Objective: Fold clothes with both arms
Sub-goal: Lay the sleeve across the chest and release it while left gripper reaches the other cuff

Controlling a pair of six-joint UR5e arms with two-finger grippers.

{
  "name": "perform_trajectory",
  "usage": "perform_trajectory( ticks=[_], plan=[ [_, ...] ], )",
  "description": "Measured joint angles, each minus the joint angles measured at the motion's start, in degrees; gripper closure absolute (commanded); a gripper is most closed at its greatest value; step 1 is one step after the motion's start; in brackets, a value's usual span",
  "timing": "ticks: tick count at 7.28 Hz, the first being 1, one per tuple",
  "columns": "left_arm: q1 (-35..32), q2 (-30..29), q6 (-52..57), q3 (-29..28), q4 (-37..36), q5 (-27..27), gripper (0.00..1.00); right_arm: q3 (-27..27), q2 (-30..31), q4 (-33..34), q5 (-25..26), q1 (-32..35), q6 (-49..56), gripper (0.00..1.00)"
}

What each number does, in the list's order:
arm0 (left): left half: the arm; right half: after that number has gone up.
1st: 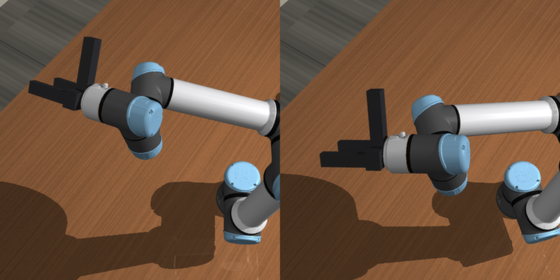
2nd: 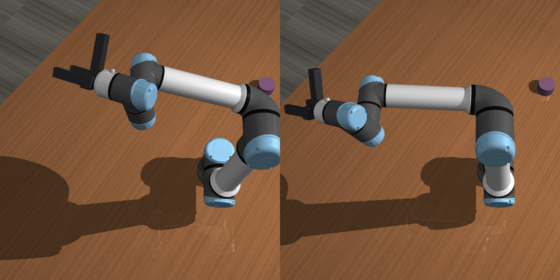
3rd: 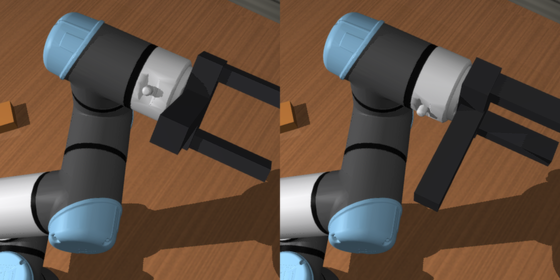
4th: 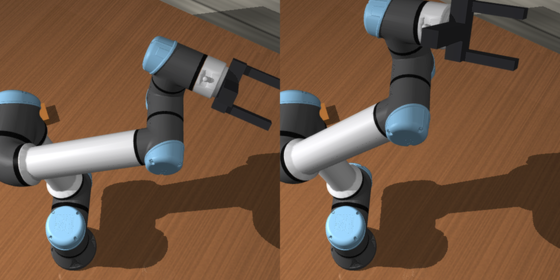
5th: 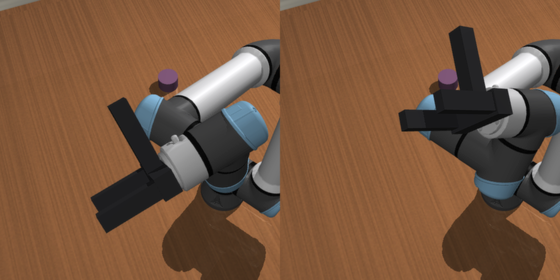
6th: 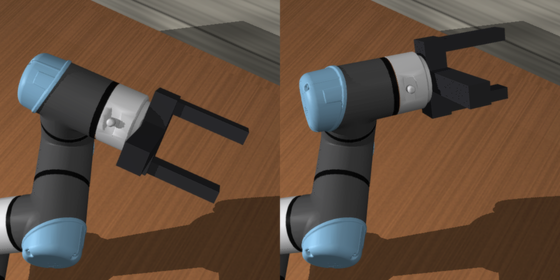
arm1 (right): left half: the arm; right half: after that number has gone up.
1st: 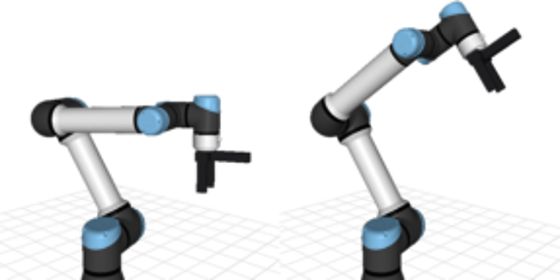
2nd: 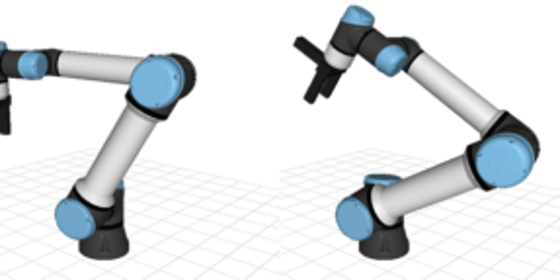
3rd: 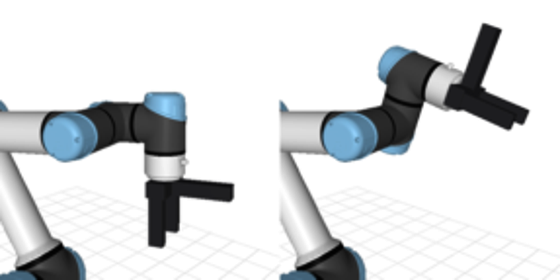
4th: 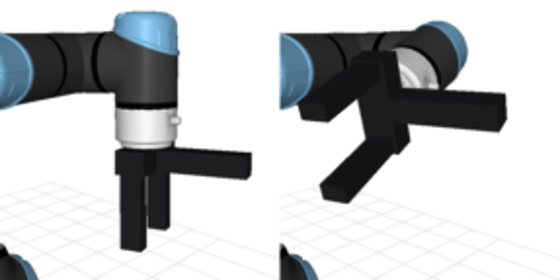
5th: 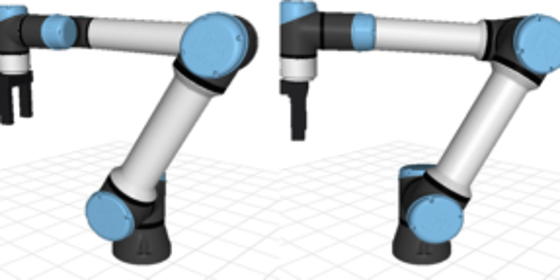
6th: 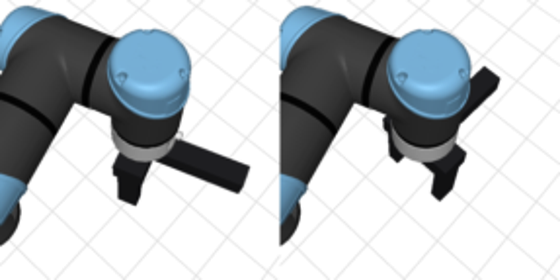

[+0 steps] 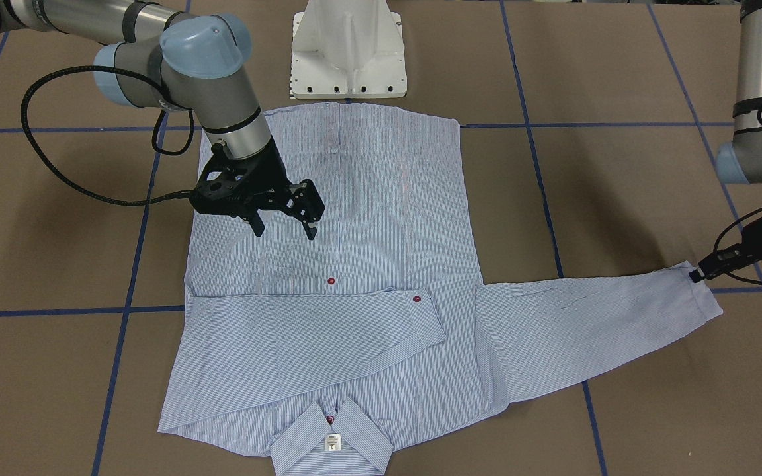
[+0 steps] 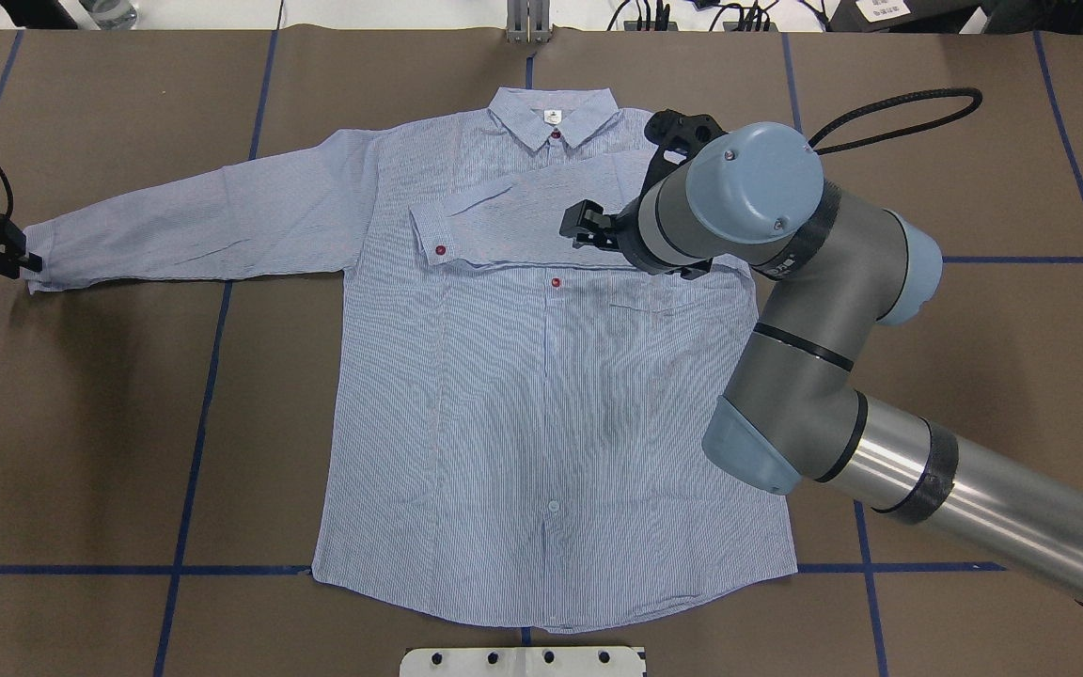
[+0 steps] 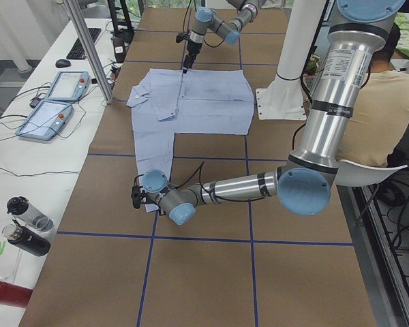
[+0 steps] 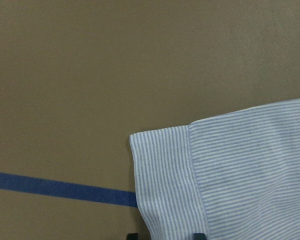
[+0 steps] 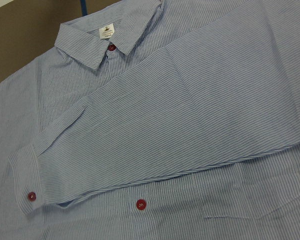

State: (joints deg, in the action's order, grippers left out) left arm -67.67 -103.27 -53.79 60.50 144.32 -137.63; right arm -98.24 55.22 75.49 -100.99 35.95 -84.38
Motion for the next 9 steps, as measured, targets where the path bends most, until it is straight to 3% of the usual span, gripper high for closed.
perform_trajectory(
  ticks=[6,7,8,9],
  plan=[
    [0.06,0.01,0.08,-0.03,0.00,-0.01,0.69,-0.40,-0.11,-0.24,-0.09,0.31,0.00,0.01],
    [0.07,0.05,0.08,-0.03,0.00,-0.01,0.75,-0.46,-0.12,-0.25,-0.13,0.37,-0.02,0.01],
    [0.08,0.08,0.07,-0.06,0.00,-0.01,1.00,-0.50,-0.12,-0.25,-0.16,0.40,-0.04,0.01],
    [0.08,0.08,0.03,-0.09,0.00,-0.01,1.00,-0.53,-0.10,-0.25,-0.17,0.40,-0.02,0.01]
  ],
)
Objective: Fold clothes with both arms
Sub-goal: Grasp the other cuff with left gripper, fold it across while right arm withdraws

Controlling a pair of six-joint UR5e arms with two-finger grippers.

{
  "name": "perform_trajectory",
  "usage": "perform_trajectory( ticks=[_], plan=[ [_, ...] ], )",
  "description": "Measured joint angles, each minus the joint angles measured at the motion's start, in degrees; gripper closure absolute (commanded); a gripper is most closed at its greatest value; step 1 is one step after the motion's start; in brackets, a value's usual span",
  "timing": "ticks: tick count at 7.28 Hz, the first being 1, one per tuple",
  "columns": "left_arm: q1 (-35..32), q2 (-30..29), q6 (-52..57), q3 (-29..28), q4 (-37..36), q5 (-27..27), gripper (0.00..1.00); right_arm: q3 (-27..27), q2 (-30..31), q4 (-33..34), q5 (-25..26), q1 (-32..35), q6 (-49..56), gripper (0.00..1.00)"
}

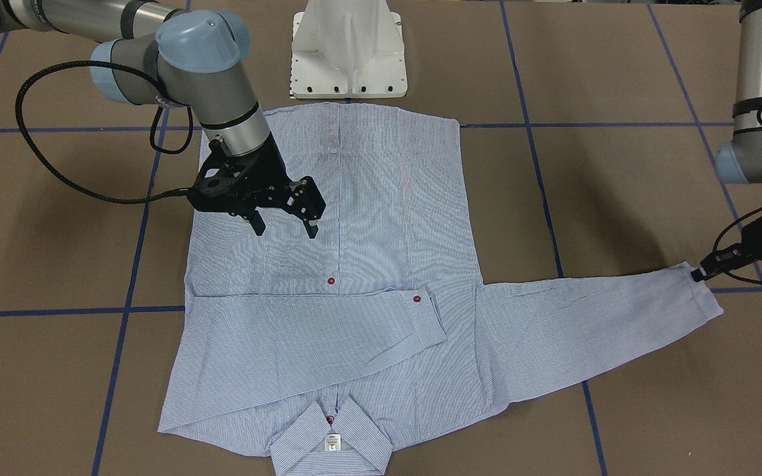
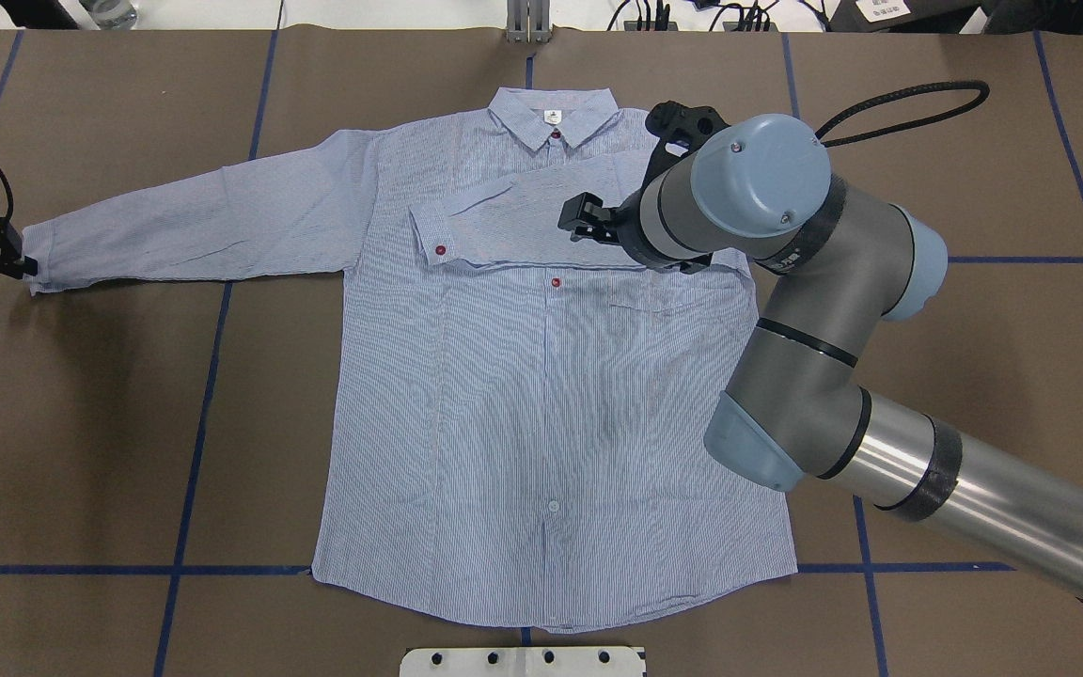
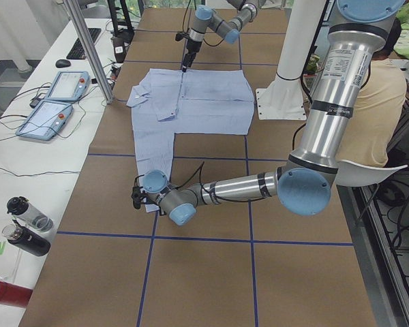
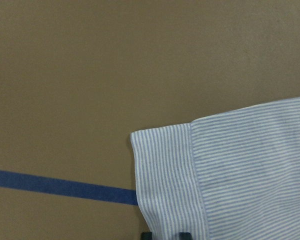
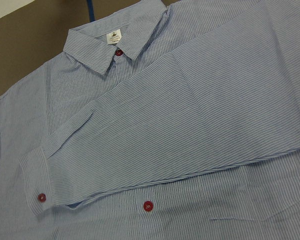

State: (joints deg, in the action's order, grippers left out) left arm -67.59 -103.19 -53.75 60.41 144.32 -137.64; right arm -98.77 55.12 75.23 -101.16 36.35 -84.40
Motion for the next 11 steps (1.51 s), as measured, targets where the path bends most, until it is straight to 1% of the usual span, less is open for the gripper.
perform_trajectory(
  ticks=[3,4,6,7,9,11],
  plan=[
    [0.00,-0.10,-1.08,0.71,-0.10,-0.34,1.00,-0.16,0.28,-0.02,-0.15,0.14,0.02,0.01],
    [0.00,-0.31,-1.41,1.48,-0.53,-1.23,1.00,-0.26,0.34,-0.02,-0.29,0.39,0.02,0.01],
    [0.01,-2.56,-4.06,3.38,-2.67,-5.38,1.00,-1.73,1.95,0.25,-0.71,1.92,0.10,0.01],
    [0.00,-4.19,-8.04,4.78,-3.25,-6.29,1.00,-2.94,3.56,0.31,-1.37,3.07,0.18,0.01],
    [0.11,-8.97,-21.65,9.13,-3.64,-7.01,1.00,-4.65,6.46,0.35,-3.05,5.44,0.65,0.01],
    [1.33,-15.71,-35.73,12.15,-3.68,-6.71,1.00,-5.13,7.74,0.35,-3.59,6.83,0.89,0.01]
  ],
)
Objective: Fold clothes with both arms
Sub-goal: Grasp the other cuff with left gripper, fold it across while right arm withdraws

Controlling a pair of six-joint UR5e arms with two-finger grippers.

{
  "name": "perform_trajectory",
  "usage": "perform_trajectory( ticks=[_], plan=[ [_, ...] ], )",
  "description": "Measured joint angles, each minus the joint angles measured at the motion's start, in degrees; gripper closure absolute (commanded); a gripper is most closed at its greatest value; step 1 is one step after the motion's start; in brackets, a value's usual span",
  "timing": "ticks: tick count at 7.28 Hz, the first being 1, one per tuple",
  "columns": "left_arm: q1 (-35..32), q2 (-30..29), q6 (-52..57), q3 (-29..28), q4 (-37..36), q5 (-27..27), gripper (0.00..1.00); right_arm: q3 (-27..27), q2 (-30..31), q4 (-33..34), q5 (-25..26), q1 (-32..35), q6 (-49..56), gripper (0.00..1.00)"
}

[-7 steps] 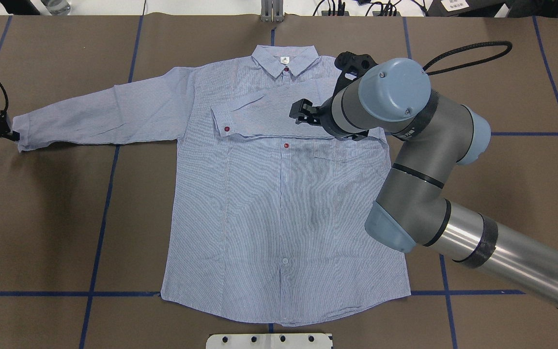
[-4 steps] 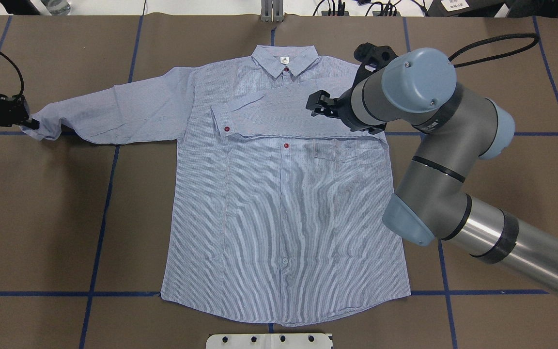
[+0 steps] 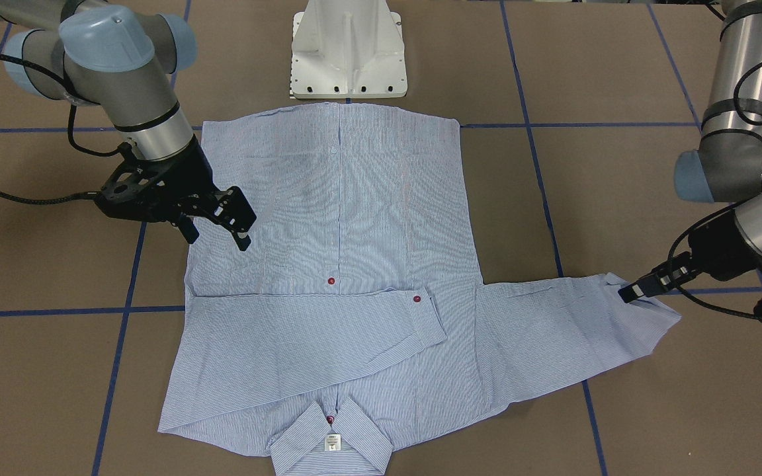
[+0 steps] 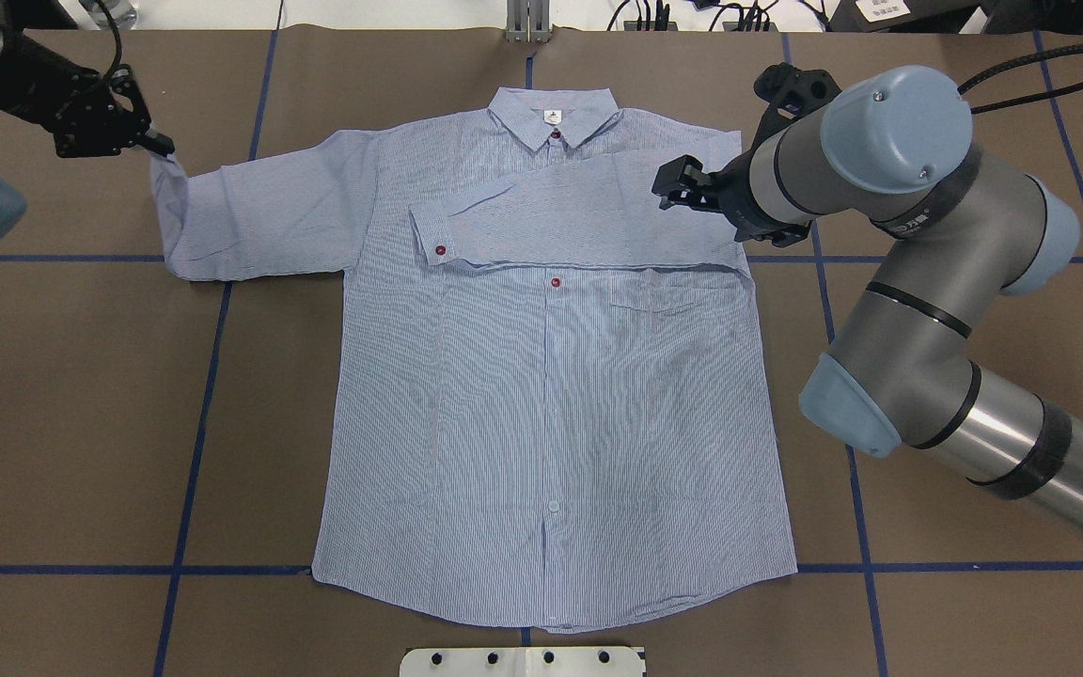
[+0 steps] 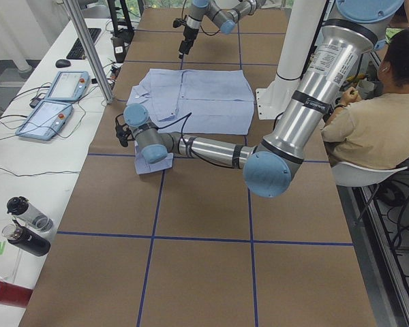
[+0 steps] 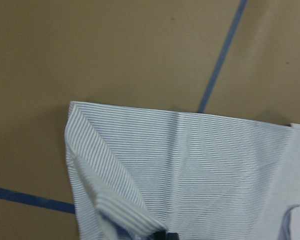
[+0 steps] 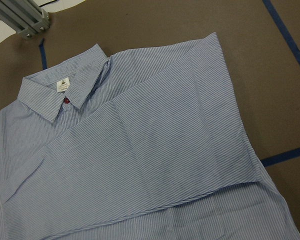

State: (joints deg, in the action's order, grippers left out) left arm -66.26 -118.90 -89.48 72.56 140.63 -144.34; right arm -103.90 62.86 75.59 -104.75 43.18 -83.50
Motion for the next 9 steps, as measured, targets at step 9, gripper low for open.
perform_trajectory(
  ticks=[9],
  plan=[
    [24.20,-25.67,-25.29,-3.58,-0.22,25.14,1.00,-0.97,11.55,-0.26,-6.68,13.46,7.04,0.00]
  ],
)
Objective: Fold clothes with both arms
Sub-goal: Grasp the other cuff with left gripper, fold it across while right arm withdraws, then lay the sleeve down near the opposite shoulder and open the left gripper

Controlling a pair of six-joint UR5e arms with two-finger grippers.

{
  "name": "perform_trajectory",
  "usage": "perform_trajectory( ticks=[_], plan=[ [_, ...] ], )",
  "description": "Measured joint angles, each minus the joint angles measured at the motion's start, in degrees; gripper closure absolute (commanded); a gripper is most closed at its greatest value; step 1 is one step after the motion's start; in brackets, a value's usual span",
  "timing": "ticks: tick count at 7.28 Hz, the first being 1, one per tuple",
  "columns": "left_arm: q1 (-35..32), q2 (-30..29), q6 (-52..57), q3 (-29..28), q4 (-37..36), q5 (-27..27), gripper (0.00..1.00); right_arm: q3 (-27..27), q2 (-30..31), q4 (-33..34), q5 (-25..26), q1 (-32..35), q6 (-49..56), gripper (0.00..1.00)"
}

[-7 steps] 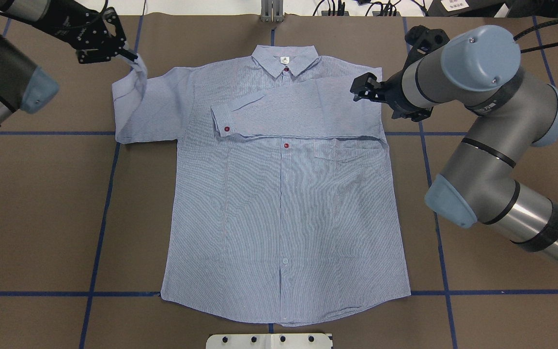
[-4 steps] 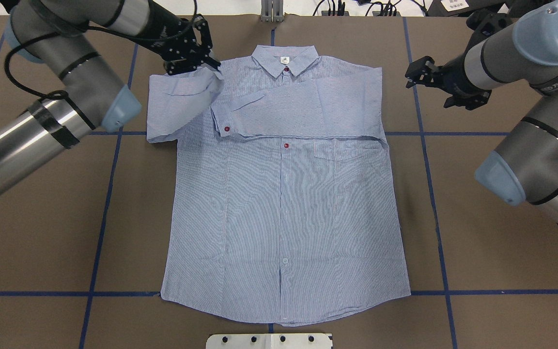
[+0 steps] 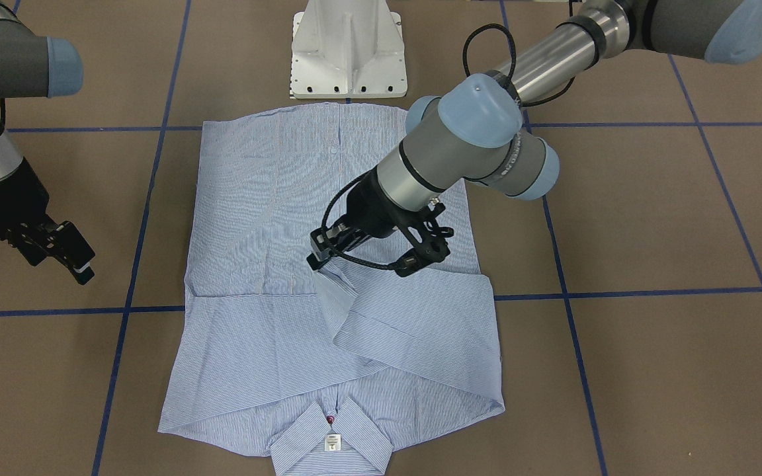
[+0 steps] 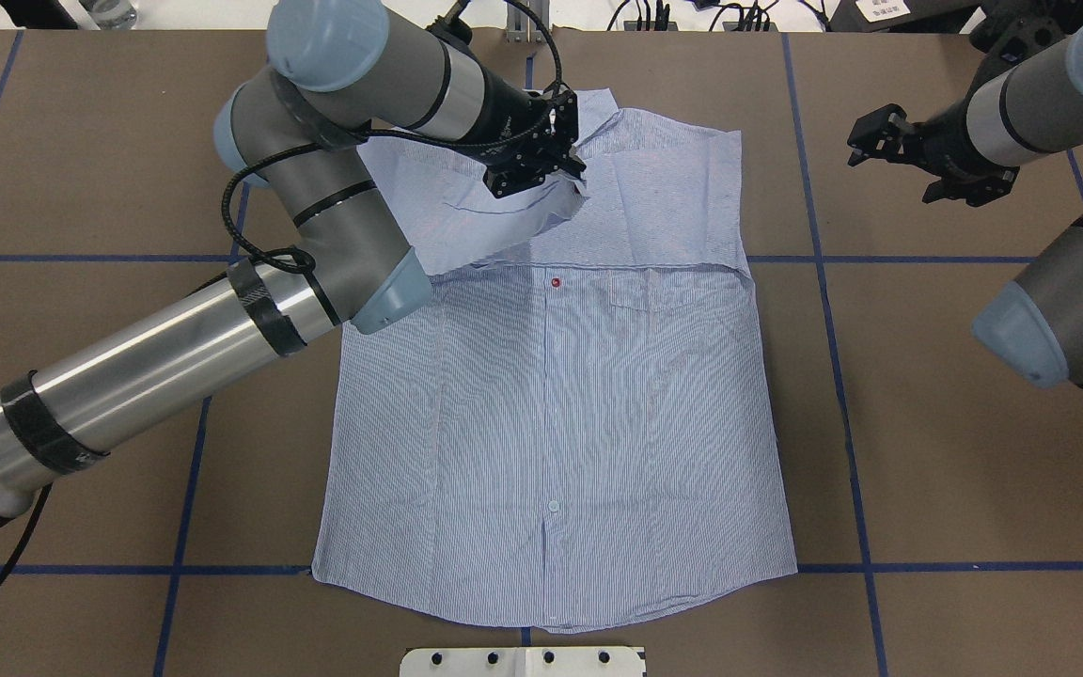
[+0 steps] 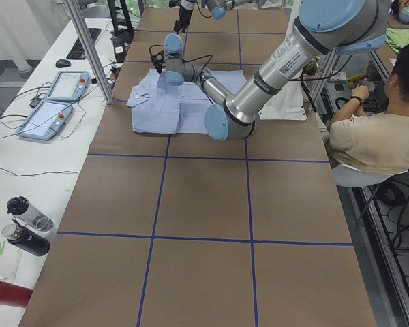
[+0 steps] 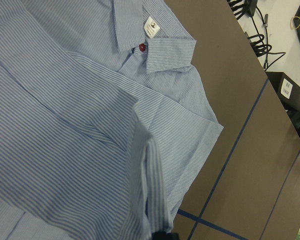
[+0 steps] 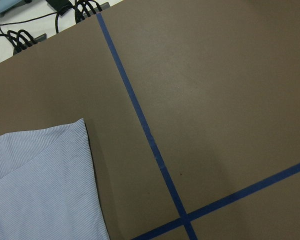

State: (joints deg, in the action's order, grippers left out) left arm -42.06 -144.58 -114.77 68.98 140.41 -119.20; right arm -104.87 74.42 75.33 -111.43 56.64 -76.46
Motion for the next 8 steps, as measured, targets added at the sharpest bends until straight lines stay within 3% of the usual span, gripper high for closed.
perform_trajectory(
  ticks=[8],
  plan=[
    [10.25,-2.94,-0.11,-1.69,0.93,10.69,1.00,0.19,0.60,-0.04,0.22,0.36,0.26,0.00]
  ],
)
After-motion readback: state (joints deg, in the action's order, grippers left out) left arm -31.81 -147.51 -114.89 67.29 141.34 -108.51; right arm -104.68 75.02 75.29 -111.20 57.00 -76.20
